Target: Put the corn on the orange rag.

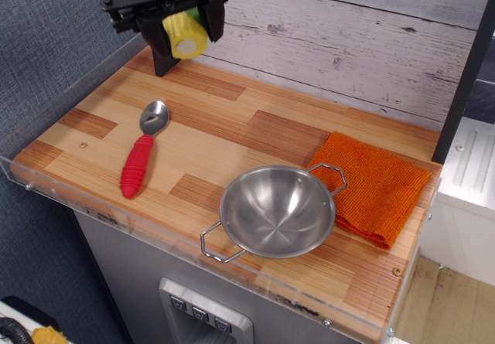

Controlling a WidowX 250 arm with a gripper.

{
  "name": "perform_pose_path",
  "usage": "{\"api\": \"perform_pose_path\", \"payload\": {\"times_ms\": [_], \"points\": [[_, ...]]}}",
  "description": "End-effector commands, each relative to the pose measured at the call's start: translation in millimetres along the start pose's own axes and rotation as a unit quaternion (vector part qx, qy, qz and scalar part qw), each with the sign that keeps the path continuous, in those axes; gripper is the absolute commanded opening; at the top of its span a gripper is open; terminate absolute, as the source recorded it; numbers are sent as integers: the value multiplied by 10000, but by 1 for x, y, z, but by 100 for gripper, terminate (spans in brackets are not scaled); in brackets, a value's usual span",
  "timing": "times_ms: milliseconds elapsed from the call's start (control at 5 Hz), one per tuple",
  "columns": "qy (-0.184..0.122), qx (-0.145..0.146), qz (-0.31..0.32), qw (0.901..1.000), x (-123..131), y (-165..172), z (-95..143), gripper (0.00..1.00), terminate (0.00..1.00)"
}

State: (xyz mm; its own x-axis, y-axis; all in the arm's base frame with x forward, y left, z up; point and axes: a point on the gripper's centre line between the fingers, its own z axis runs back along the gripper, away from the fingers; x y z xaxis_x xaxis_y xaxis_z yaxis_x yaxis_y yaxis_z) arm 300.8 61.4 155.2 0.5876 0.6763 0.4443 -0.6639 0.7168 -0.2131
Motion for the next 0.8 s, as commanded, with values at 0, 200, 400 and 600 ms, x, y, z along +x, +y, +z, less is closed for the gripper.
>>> {"api": "perform_pose_path", "payload": {"times_ms": [0, 200, 400, 600], "points": [[156, -458, -454, 9978, -13, -40, 3, 0, 0], [387, -544, -652, 9956, -31, -57, -5, 0, 0], [515, -582, -766, 9940, -46, -68, -8, 0, 0], [706, -637, -964, 9908, -63, -81, -18, 0, 0]]}}
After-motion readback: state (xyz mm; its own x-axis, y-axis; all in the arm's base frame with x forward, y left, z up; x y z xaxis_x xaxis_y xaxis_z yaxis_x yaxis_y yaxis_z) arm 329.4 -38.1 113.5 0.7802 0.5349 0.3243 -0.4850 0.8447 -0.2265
